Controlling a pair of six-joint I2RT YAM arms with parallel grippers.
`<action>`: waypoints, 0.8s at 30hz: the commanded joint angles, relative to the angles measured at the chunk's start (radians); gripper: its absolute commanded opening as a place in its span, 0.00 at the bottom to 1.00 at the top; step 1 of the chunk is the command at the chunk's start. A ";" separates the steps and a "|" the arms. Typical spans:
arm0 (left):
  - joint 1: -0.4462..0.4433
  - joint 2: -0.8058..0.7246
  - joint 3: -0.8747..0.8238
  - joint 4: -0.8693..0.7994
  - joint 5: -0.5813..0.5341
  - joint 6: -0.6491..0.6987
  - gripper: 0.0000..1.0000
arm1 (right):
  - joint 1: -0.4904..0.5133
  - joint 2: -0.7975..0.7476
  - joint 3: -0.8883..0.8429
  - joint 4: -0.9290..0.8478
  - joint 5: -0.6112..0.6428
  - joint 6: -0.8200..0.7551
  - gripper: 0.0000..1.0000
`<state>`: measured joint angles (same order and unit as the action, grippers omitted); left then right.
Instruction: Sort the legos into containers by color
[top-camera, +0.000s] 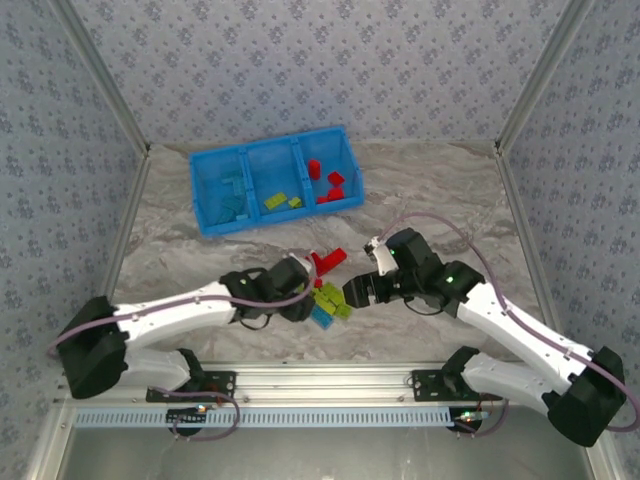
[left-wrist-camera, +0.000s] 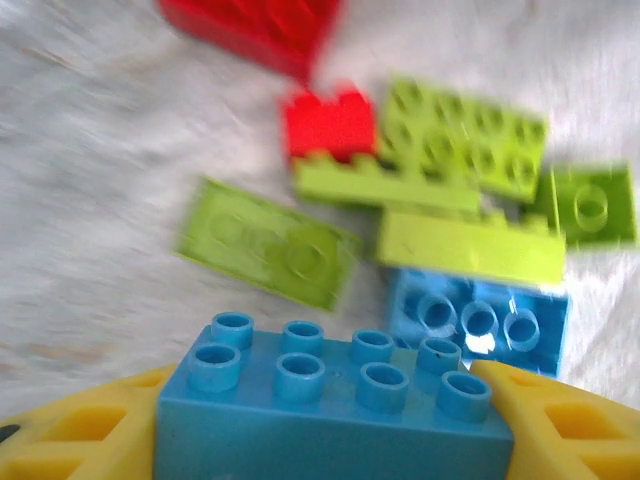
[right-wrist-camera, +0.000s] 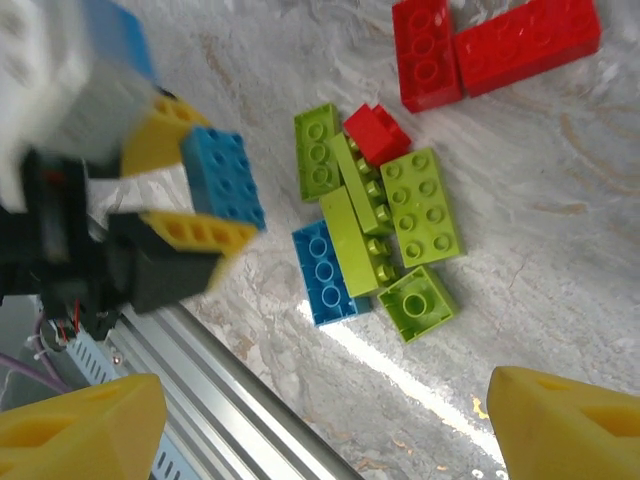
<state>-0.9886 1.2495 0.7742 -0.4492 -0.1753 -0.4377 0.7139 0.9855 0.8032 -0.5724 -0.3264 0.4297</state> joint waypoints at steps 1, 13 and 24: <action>0.128 -0.089 0.070 -0.017 -0.072 0.036 0.48 | -0.002 -0.061 0.036 0.007 0.100 0.007 0.88; 0.781 0.221 0.419 0.055 0.036 0.118 0.45 | -0.034 -0.138 -0.014 -0.003 0.157 0.074 0.89; 0.856 0.610 0.822 -0.052 0.045 0.105 0.63 | -0.036 -0.169 -0.031 0.001 0.170 0.107 0.89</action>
<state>-0.1398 1.8519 1.5200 -0.4522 -0.1421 -0.3332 0.6846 0.8291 0.7856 -0.5697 -0.1711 0.5140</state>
